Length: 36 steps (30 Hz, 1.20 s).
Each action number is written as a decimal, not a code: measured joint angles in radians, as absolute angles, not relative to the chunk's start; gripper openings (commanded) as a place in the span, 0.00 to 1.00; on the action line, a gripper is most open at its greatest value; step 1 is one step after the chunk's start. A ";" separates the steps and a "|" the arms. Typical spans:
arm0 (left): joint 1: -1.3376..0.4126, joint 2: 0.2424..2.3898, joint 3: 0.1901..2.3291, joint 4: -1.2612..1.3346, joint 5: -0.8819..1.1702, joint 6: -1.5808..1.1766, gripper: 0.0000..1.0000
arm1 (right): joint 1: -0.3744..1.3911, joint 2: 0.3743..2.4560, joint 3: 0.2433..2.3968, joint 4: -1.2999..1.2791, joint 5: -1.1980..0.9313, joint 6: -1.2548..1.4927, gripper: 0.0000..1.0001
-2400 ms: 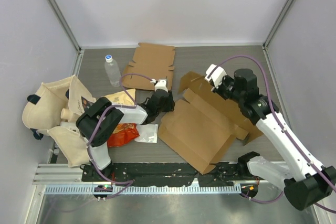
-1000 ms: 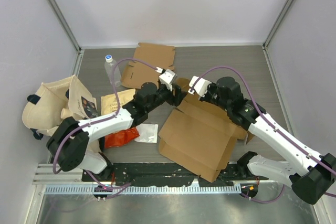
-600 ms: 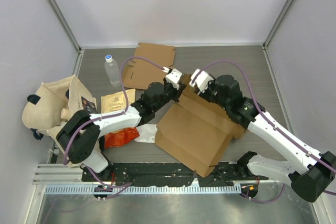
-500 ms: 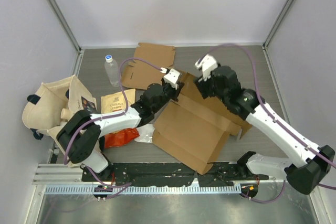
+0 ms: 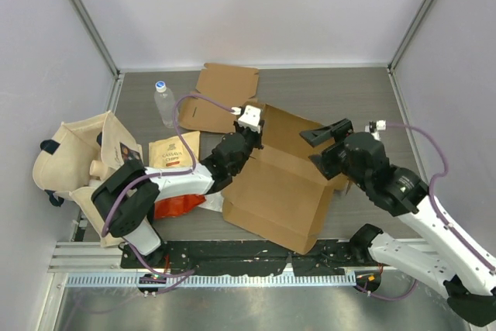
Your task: Fold the paper box
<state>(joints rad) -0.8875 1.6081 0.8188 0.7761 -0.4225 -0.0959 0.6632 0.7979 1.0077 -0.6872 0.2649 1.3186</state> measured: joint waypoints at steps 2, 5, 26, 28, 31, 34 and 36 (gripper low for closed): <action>-0.896 1.608 0.810 0.808 -0.452 -0.096 0.00 | 0.705 0.788 0.963 -0.688 0.301 1.503 0.88; -0.907 1.609 0.800 0.847 -0.485 -0.096 0.00 | 0.729 0.859 0.974 -0.643 0.390 1.673 0.81; -0.936 1.623 0.716 1.060 -0.540 -0.118 0.00 | 0.690 1.097 1.027 -0.556 0.646 1.976 0.27; -0.937 1.624 0.708 1.071 -0.539 -0.125 0.00 | 0.687 1.115 1.024 -0.539 0.647 1.977 0.04; -0.936 1.624 0.683 1.098 -0.532 -0.134 0.08 | 0.686 1.121 0.984 -0.494 0.647 1.967 0.01; -0.936 1.615 0.633 1.085 -0.511 -0.159 0.44 | 0.685 1.086 0.884 -0.399 0.648 1.925 0.01; -0.936 1.574 0.572 1.050 -0.478 -0.210 0.51 | 0.685 1.035 0.777 -0.309 0.656 1.891 0.01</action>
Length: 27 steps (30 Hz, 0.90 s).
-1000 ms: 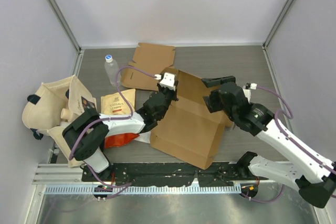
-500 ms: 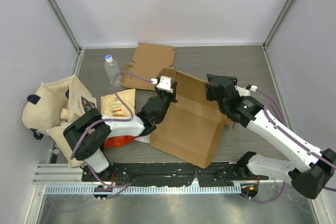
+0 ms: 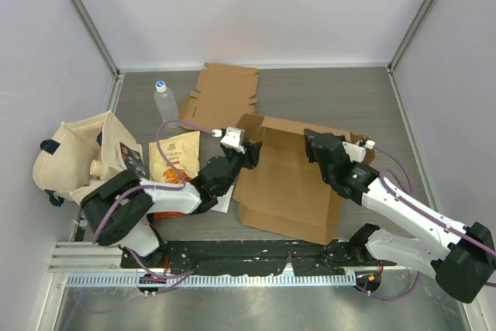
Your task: Fold the paper box
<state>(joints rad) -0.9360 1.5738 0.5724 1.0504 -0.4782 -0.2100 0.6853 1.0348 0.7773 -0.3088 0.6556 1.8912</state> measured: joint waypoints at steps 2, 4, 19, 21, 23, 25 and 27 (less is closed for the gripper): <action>-0.936 1.489 0.506 1.002 -0.441 -0.264 0.44 | 0.685 0.983 0.686 -0.246 0.661 1.868 0.01; -0.934 1.397 0.474 0.934 -0.413 -0.318 0.39 | 0.685 0.944 0.632 -0.201 0.665 1.854 0.01; -0.765 1.244 0.506 0.468 -0.174 -0.516 0.83 | 0.683 0.813 0.600 -0.134 0.677 1.792 0.01; -0.766 1.211 0.492 0.466 -0.165 -0.516 0.85 | 0.679 0.799 0.593 -0.132 0.680 1.775 0.01; -0.767 1.203 0.493 0.473 -0.160 -0.512 0.90 | 0.678 0.786 0.585 -0.127 0.681 1.755 0.01; -0.767 1.218 0.503 0.468 -0.155 -0.505 0.89 | 0.678 0.773 0.567 -0.112 0.682 1.742 0.01; -0.767 1.278 0.546 0.449 -0.157 -0.493 0.88 | 0.678 0.768 0.537 -0.095 0.682 1.732 0.01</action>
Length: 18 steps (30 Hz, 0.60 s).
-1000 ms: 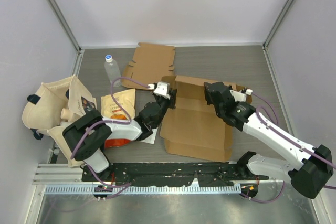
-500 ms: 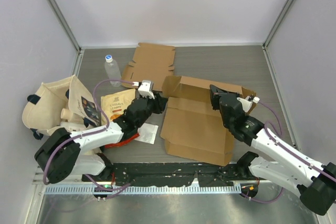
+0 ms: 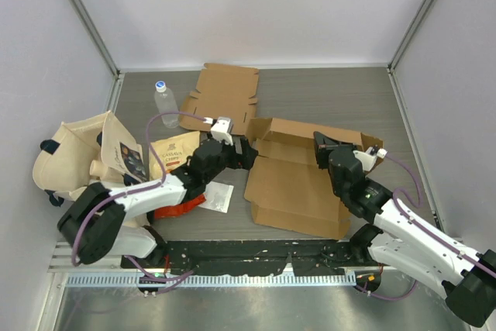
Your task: Fold the paper box
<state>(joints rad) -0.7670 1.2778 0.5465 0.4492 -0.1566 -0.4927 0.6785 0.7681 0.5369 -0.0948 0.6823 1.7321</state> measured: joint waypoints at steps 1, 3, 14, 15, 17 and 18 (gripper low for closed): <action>-0.767 1.320 0.579 0.437 -0.158 -0.486 0.85 | 0.678 0.768 0.520 -0.089 0.681 1.729 0.01; -0.767 1.396 0.635 0.425 -0.163 -0.475 0.85 | 0.678 0.768 0.494 -0.082 0.679 1.727 0.01; -0.767 1.524 0.765 0.360 -0.178 -0.408 0.00 | 0.676 0.773 0.475 -0.063 0.681 1.718 0.01; -0.767 1.523 0.780 0.350 -0.175 -0.411 0.00 | 0.676 0.775 0.475 -0.062 0.685 1.718 0.01; -0.767 1.516 0.798 0.320 -0.167 -0.405 0.00 | 0.673 0.777 0.475 -0.057 0.695 1.718 0.01; -0.764 1.509 0.799 0.307 -0.159 -0.406 0.00 | 0.670 0.779 0.475 -0.053 0.698 1.718 0.01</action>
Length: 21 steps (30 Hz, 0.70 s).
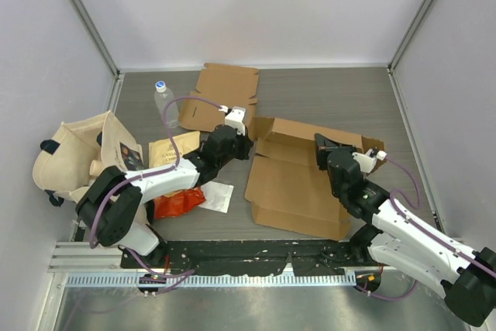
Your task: Fold the paper box
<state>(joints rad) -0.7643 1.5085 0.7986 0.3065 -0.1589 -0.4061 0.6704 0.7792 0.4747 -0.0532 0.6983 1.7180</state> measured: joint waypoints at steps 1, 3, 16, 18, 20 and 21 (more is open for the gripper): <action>-0.763 1.500 0.799 0.290 -0.149 -0.408 0.00 | 0.670 0.783 0.475 -0.052 0.699 1.718 0.01; -0.763 1.483 0.799 0.264 -0.123 -0.416 0.00 | 0.670 0.789 0.475 -0.049 0.702 1.718 0.01; -0.760 1.445 0.811 0.249 0.096 -0.556 0.00 | 0.662 0.850 0.518 -0.038 0.762 1.696 0.01; -0.768 1.447 0.793 0.289 0.129 -0.583 0.00 | 0.661 0.850 0.518 -0.039 0.769 1.696 0.01; -0.772 1.451 0.767 0.337 0.160 -0.602 0.00 | 0.661 0.844 0.516 -0.040 0.771 1.693 0.01; -0.772 1.457 0.757 0.362 0.176 -0.608 0.00 | 0.661 0.838 0.515 -0.044 0.772 1.686 0.01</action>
<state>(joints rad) -0.7723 1.4574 0.7570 0.3618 0.1761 -0.6079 0.6609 0.8375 0.5148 -0.0441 0.7723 1.6859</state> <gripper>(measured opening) 0.014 0.043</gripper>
